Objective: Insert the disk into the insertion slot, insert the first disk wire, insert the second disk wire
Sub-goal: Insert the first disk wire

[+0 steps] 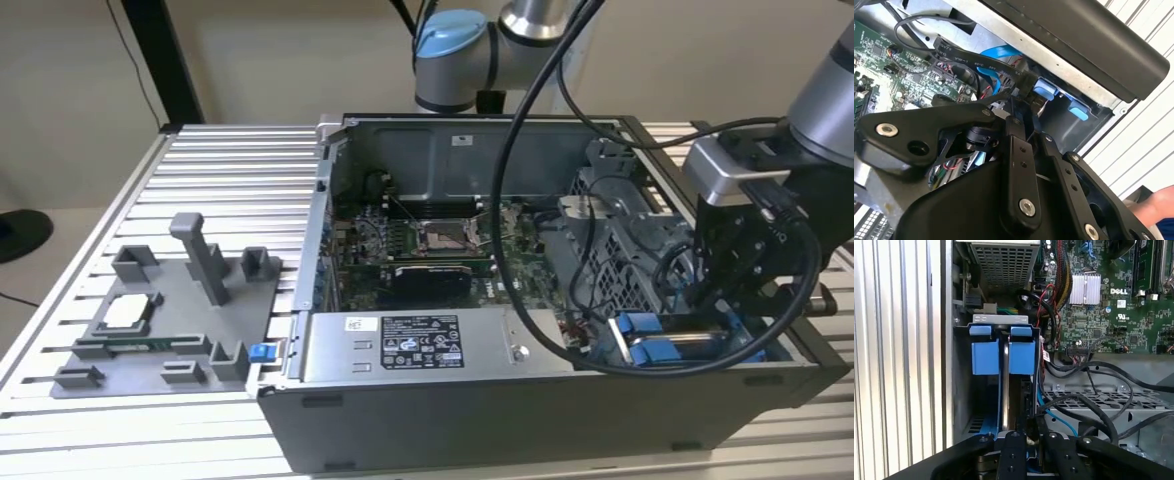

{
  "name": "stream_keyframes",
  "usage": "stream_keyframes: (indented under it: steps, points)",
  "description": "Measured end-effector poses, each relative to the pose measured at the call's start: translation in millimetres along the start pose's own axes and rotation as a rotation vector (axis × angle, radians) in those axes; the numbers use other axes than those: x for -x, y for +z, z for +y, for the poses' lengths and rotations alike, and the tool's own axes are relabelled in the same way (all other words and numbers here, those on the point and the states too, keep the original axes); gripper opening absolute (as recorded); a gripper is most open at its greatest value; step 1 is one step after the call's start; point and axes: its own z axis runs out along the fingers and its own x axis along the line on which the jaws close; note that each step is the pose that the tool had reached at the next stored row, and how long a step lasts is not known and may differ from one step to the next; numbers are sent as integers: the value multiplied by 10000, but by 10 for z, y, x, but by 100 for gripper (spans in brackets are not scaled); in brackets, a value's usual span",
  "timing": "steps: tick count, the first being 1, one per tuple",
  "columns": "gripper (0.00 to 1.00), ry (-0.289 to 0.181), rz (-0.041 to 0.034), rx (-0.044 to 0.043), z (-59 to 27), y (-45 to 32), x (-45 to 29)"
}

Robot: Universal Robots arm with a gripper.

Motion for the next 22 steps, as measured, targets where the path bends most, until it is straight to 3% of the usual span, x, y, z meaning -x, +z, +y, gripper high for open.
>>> stream_keyframes:
  steps: [9,22]
  points:
    - [0,2,-7,24,-10,-118,5]
    - [0,16,-5,25,-13,-122,5]
